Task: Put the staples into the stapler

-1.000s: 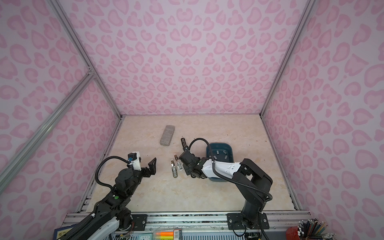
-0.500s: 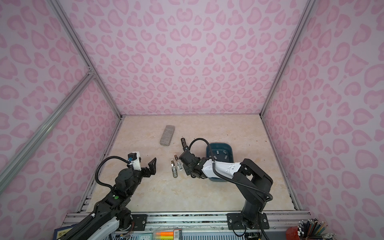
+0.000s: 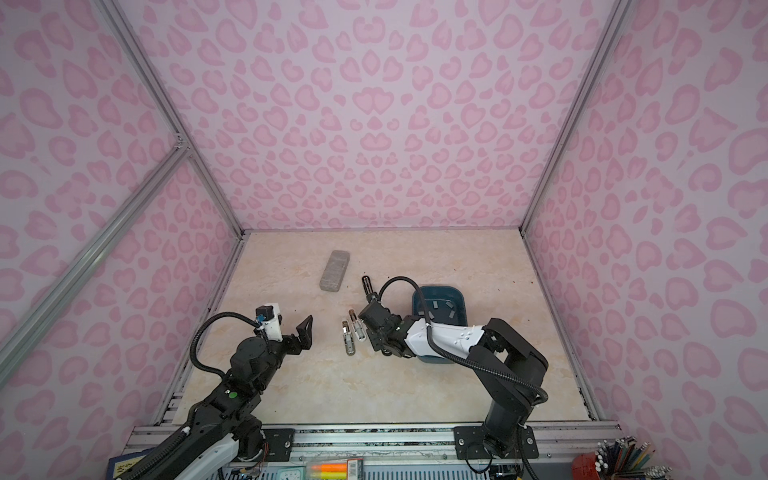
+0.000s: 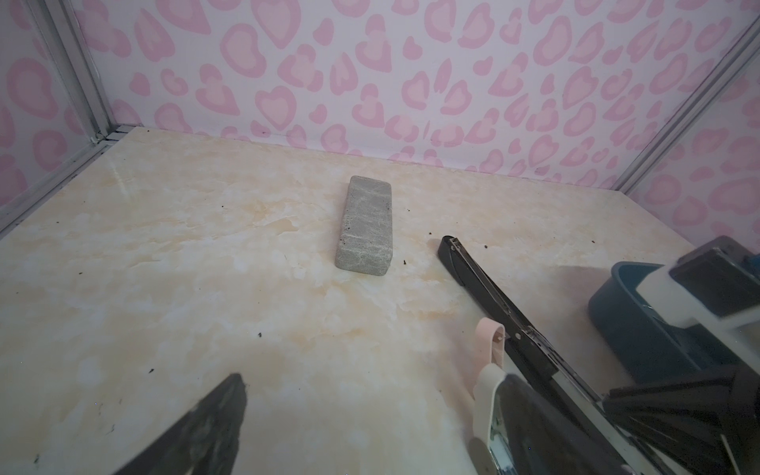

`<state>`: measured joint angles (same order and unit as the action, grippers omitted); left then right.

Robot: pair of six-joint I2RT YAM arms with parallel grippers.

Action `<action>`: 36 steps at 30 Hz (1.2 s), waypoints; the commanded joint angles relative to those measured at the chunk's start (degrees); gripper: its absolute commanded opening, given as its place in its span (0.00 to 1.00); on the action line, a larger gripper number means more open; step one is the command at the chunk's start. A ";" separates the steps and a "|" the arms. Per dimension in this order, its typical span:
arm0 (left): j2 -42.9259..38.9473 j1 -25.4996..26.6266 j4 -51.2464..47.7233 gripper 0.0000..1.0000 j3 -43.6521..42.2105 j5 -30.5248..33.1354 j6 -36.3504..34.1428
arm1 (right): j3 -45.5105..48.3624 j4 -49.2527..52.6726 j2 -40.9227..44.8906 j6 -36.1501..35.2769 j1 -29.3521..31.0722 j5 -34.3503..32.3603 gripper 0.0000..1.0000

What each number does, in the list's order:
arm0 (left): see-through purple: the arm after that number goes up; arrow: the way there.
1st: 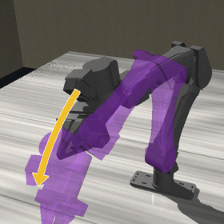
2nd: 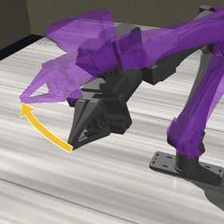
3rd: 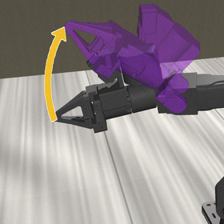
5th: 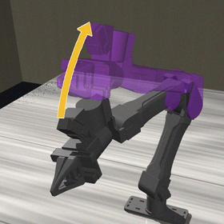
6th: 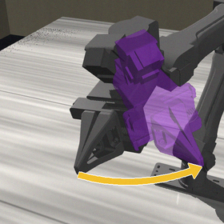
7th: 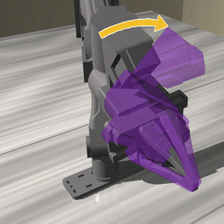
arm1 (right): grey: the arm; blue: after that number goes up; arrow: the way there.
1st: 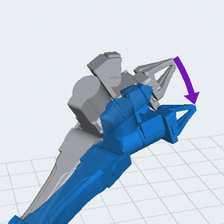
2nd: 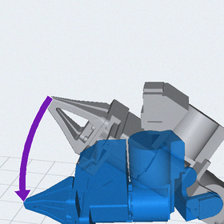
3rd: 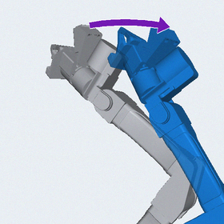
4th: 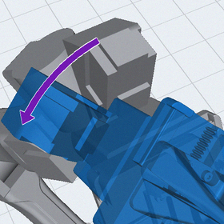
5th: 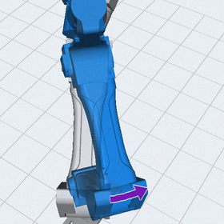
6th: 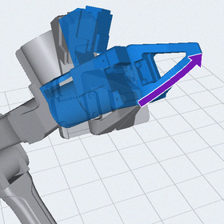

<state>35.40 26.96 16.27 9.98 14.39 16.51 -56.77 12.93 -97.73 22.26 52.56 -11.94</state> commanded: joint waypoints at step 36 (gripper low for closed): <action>0.05 0.02 1.65 0.97 -0.05 0.20 0.23 | -0.10 -1.37 -1.04 -0.11 0.05 1.15 0.00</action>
<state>35.40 26.96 16.27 9.98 14.39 16.51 -56.88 11.79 -98.35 22.24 52.56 -10.94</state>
